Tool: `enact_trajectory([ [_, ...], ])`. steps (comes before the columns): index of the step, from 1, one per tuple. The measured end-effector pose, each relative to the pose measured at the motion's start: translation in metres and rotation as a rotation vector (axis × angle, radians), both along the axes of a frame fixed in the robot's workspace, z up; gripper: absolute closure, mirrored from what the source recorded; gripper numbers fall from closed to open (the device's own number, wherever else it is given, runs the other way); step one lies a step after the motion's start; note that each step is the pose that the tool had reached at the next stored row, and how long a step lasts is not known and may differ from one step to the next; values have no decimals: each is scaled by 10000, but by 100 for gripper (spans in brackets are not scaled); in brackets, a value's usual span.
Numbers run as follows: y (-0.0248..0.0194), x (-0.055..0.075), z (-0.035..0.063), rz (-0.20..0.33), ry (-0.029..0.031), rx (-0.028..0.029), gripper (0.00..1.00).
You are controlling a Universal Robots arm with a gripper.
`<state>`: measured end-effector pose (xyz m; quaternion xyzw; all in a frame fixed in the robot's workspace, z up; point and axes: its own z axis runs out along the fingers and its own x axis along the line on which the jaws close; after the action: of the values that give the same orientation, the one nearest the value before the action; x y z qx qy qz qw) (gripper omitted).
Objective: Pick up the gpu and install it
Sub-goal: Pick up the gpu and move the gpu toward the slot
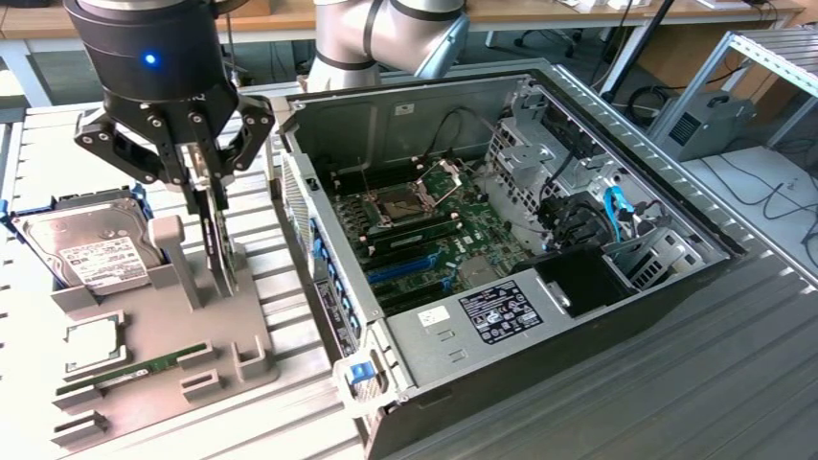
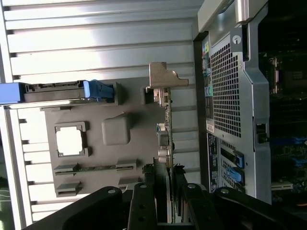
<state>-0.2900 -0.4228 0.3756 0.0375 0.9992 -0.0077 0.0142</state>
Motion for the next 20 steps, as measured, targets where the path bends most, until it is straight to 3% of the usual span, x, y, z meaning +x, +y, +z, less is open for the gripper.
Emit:
enact_trajectory([
  [20, 0, 0, 49, 0, -1, 0, 73],
])
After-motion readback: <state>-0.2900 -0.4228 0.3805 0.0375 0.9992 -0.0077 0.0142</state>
